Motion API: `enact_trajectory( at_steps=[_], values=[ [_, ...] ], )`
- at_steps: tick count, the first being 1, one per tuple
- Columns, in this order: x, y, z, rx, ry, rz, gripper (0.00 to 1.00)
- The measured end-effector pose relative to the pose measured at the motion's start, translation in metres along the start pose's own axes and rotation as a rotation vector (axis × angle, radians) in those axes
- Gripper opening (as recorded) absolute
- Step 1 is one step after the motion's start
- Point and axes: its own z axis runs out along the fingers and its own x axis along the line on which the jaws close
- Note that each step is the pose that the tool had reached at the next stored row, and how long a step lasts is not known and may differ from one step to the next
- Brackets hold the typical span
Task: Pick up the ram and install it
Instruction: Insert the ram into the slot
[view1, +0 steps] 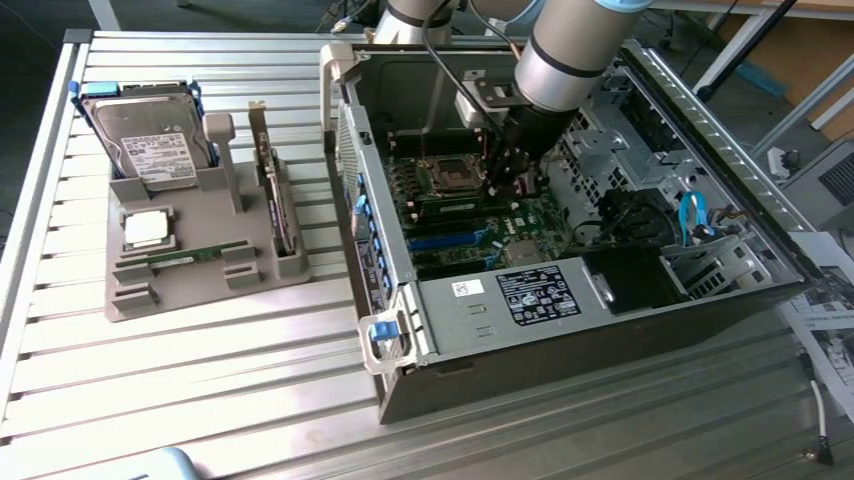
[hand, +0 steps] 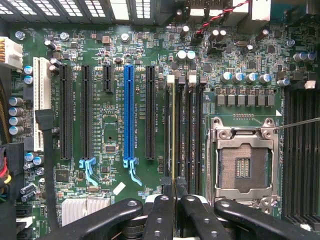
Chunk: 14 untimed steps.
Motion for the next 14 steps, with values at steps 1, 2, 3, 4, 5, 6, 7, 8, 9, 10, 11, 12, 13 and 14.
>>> enact_trajectory(
  at_steps=[1, 2, 3, 4, 5, 6, 7, 8, 9, 10, 11, 12, 13, 14],
  values=[
    [-0.0001, 0.0000, 0.0000, 0.0000, 0.0000, 0.000, 0.12],
    [-0.0001, 0.0000, 0.0000, 0.0000, 0.0001, 0.000, 0.12],
    [-0.0001, 0.0000, 0.0000, 0.0000, 0.0001, 0.000, 0.12],
    [-0.0002, 0.0000, 0.0000, 0.0000, 0.0001, 0.000, 0.12],
    [-0.0002, 0.0000, -0.0001, 0.0000, 0.0000, 0.000, 0.12],
    [-0.0002, 0.0000, -0.0008, -0.0002, 0.0004, 0.000, 0.12],
    [-0.0003, 0.0000, -0.0017, -0.0001, 0.0002, 0.000, 0.12],
    [-0.0003, 0.0001, -0.0027, 0.0000, 0.0000, 0.000, 0.12],
    [-0.0004, 0.0001, -0.0033, 0.0000, 0.0000, 0.000, 0.12],
    [-0.0004, 0.0001, -0.0035, 0.0000, 0.0000, 0.000, 0.12],
    [-0.0004, 0.0001, -0.0035, 0.0000, -0.0001, 0.000, 0.12],
    [-0.0004, 0.0001, -0.0035, 0.0000, -0.0001, 0.000, 0.12],
    [-0.0003, 0.0001, -0.0035, 0.0000, 0.0000, 0.000, 0.12],
    [-0.0003, 0.0001, -0.0036, 0.0000, 0.0000, 0.000, 0.12]
  ],
)
